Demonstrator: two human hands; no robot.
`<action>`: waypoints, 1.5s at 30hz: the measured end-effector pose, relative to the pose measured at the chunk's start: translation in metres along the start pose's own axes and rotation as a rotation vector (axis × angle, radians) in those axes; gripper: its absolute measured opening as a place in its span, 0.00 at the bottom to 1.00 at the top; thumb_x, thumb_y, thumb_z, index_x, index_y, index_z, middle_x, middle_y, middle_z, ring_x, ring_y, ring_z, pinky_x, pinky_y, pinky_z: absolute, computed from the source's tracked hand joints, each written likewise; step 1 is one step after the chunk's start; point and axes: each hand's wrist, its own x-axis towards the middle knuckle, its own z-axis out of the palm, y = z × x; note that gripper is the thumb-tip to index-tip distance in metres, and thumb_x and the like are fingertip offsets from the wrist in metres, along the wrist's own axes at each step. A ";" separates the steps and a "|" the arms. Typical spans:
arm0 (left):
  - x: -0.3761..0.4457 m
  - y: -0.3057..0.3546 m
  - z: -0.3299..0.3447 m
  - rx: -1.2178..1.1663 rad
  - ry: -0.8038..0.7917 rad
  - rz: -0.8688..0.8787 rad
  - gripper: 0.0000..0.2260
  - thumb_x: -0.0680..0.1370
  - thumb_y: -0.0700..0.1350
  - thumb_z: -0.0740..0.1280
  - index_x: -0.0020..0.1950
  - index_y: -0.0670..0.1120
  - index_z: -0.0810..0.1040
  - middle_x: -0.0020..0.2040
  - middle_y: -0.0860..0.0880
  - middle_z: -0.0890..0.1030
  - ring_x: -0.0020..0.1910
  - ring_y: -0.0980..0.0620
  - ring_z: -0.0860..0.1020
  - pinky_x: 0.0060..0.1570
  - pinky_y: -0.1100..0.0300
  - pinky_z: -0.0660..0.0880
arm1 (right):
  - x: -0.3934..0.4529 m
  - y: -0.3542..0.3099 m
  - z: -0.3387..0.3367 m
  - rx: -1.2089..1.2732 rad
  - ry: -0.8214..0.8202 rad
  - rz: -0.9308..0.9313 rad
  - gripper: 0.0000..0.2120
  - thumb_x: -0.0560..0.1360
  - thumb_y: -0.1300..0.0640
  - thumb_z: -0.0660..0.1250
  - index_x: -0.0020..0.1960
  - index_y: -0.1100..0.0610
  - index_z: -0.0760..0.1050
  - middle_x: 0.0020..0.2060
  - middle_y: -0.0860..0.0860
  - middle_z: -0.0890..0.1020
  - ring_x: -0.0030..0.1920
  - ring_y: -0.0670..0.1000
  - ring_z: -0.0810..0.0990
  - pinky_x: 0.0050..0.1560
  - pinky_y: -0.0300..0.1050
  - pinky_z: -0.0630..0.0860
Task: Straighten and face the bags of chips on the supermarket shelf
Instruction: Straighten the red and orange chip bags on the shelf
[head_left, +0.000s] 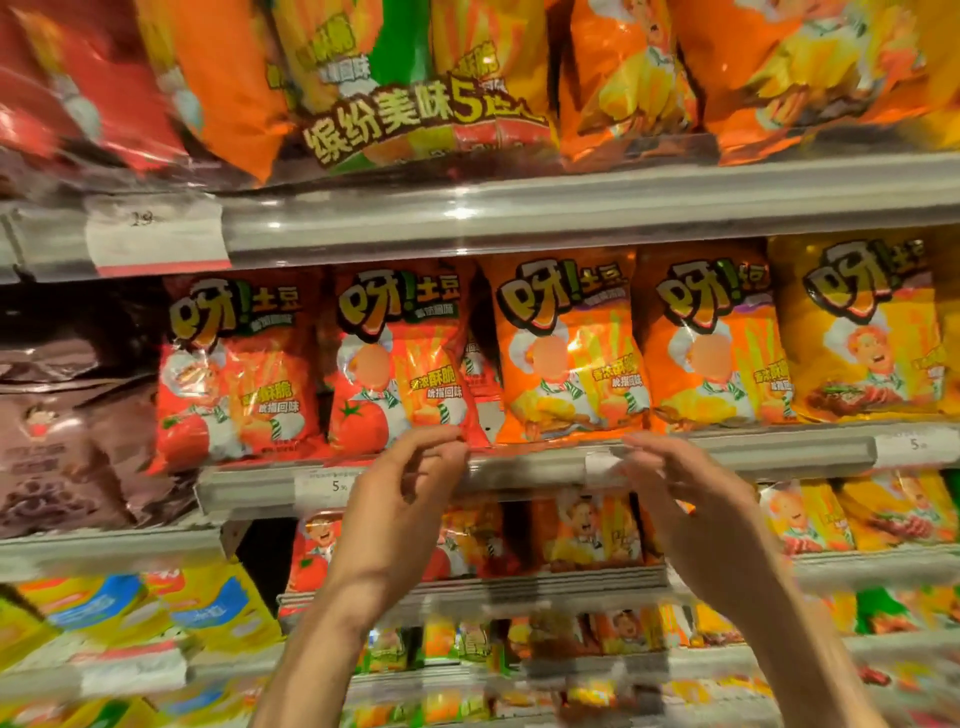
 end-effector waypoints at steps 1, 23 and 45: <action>0.003 0.001 -0.012 -0.007 0.023 0.011 0.05 0.81 0.47 0.68 0.55 0.54 0.82 0.47 0.53 0.85 0.47 0.59 0.81 0.44 0.70 0.75 | 0.001 -0.010 0.009 0.000 0.004 0.012 0.08 0.79 0.55 0.66 0.56 0.46 0.79 0.43 0.44 0.84 0.43 0.46 0.83 0.44 0.41 0.78; 0.095 -0.021 -0.047 0.005 0.072 0.066 0.31 0.82 0.59 0.60 0.80 0.62 0.47 0.80 0.55 0.59 0.77 0.55 0.60 0.71 0.58 0.59 | 0.099 -0.094 0.146 0.074 -0.113 0.095 0.41 0.78 0.46 0.67 0.81 0.54 0.47 0.77 0.50 0.64 0.74 0.44 0.63 0.71 0.41 0.62; 0.093 -0.027 -0.040 0.279 0.037 0.061 0.29 0.81 0.67 0.48 0.79 0.64 0.42 0.79 0.52 0.62 0.76 0.49 0.64 0.73 0.48 0.64 | 0.094 -0.090 0.148 -0.122 -0.071 -0.079 0.30 0.83 0.41 0.51 0.80 0.43 0.42 0.79 0.50 0.58 0.73 0.50 0.64 0.64 0.40 0.64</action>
